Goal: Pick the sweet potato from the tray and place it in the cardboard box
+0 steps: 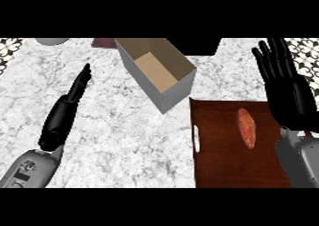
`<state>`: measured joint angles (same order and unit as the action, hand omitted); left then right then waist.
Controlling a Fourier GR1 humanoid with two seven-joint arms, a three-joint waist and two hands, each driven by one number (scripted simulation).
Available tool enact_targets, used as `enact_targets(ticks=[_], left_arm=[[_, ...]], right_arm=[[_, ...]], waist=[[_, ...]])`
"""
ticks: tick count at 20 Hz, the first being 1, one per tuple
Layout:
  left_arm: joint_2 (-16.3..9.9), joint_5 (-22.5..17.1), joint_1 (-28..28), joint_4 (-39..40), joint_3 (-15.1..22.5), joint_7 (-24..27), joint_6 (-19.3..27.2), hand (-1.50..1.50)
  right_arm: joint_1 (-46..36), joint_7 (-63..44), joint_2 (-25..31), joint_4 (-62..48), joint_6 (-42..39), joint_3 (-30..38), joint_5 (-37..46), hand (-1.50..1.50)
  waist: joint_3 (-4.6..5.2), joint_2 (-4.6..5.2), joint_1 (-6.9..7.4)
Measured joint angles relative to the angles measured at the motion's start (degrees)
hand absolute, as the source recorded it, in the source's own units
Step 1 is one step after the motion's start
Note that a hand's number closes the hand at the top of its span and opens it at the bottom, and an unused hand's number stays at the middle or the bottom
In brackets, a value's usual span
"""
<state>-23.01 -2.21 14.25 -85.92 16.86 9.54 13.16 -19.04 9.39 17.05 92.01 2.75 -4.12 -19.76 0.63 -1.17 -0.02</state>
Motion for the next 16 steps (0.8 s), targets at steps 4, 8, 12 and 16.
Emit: enact_targets(ticks=[4,8,12,16], left_arm=[[-1.0,-0.3,-3.7,0.3,-2.7,-2.2,0.6,0.0],[-1.6,-1.2,-6.8,2.5,-4.6,-6.1,1.9,0.0],[-0.4,-1.3,-9.1,2.8,-4.2,-9.1,3.0,0.0],[-1.2,-1.5,-12.5,0.0,-5.1,-11.3,2.6,0.0]], right_arm=[[-1.1,0.8,1.1,-2.9,-1.7,2.9,-0.9,-1.5],[-0.3,0.6,7.8,-9.6,-0.7,5.2,5.1,1.5],[1.0,1.7,4.4,-18.2,8.1,8.4,8.1,-1.5],[0.2,10.0,4.0,-28.2,6.4,11.7,8.0,-1.5]], waist=[[-0.42,0.79,0.47],[-0.12,1.91,0.87],[-0.53,1.88,1.33],[-0.66,1.56,1.21]])
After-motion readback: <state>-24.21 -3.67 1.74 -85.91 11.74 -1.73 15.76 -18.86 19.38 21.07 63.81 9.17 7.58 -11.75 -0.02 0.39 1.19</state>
